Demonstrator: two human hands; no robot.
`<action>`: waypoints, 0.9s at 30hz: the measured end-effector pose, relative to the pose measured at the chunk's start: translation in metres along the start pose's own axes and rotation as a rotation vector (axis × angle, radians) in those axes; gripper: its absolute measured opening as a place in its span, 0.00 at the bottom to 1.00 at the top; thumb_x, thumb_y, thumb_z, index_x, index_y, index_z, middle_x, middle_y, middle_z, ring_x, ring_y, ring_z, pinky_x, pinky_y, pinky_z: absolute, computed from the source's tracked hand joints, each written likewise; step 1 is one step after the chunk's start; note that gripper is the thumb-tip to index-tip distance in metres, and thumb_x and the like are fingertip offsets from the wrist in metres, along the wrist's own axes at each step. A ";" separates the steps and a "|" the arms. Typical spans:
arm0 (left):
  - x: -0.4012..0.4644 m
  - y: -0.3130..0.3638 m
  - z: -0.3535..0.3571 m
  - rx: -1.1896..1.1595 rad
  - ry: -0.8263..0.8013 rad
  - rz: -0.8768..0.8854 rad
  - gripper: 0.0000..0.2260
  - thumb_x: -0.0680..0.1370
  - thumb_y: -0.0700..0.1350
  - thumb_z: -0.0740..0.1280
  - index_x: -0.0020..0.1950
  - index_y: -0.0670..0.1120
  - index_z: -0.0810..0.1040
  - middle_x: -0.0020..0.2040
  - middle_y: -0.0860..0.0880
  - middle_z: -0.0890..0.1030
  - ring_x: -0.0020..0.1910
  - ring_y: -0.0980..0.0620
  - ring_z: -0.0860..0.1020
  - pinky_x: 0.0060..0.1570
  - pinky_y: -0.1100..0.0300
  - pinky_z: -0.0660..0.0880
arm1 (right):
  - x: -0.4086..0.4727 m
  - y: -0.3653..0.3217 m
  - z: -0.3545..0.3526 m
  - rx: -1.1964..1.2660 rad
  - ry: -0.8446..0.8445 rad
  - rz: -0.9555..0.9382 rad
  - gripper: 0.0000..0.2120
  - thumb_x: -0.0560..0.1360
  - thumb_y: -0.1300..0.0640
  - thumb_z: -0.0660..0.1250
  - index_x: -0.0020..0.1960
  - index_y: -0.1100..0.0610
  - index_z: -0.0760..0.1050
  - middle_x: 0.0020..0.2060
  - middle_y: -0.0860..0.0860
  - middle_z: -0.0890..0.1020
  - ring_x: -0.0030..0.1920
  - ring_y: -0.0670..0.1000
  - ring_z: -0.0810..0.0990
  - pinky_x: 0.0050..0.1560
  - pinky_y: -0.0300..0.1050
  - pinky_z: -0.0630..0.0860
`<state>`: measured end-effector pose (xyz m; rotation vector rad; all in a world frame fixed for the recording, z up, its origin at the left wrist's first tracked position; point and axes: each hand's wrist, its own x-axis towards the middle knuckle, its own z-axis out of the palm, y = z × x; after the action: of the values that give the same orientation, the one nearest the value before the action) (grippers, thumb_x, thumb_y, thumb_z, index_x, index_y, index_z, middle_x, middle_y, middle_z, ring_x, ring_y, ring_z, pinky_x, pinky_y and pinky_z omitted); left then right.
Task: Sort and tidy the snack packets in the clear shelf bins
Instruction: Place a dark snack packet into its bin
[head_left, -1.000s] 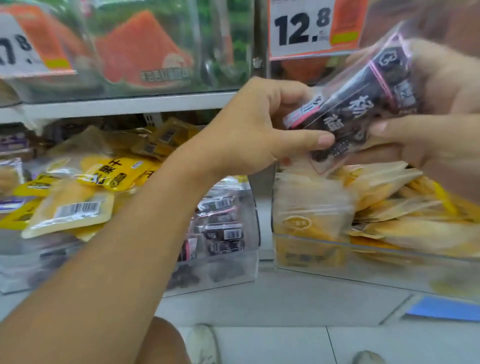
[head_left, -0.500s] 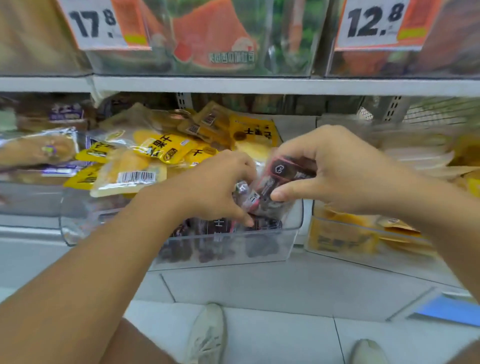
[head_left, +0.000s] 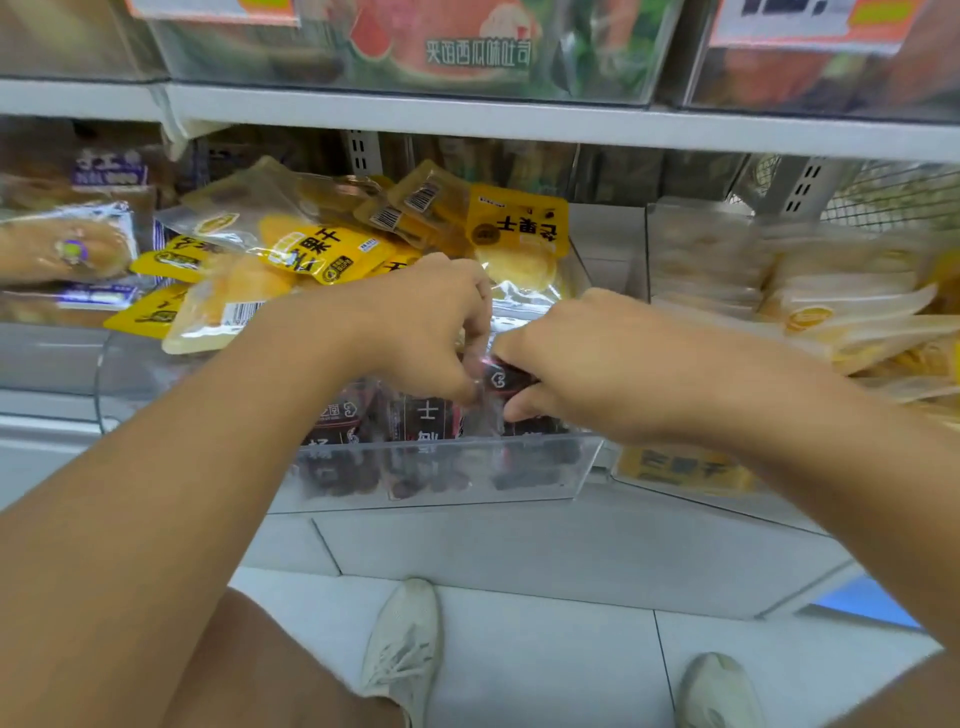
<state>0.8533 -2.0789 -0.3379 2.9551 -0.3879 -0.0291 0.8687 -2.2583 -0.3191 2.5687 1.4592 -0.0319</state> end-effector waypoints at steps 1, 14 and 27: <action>0.000 -0.002 0.001 -0.001 -0.002 0.000 0.08 0.68 0.51 0.78 0.37 0.52 0.80 0.57 0.55 0.70 0.56 0.52 0.65 0.52 0.57 0.67 | 0.003 -0.002 0.004 -0.014 0.033 -0.019 0.12 0.80 0.41 0.62 0.44 0.46 0.67 0.33 0.44 0.68 0.34 0.46 0.68 0.31 0.42 0.61; 0.018 0.005 0.019 -0.068 0.145 0.131 0.05 0.71 0.38 0.75 0.41 0.48 0.84 0.52 0.55 0.75 0.53 0.53 0.71 0.49 0.59 0.67 | -0.004 0.005 0.012 0.148 -0.041 0.031 0.11 0.80 0.43 0.63 0.55 0.49 0.69 0.38 0.44 0.71 0.40 0.50 0.72 0.35 0.45 0.65; 0.003 0.001 0.012 -0.328 0.199 0.066 0.07 0.71 0.43 0.79 0.34 0.49 0.84 0.52 0.56 0.80 0.52 0.60 0.77 0.58 0.56 0.73 | -0.008 -0.005 0.011 0.059 -0.148 0.023 0.15 0.84 0.43 0.54 0.55 0.53 0.73 0.44 0.46 0.73 0.43 0.49 0.73 0.41 0.45 0.71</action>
<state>0.8557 -2.0829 -0.3497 2.5910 -0.4086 0.1888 0.8614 -2.2648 -0.3299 2.5670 1.3945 -0.2596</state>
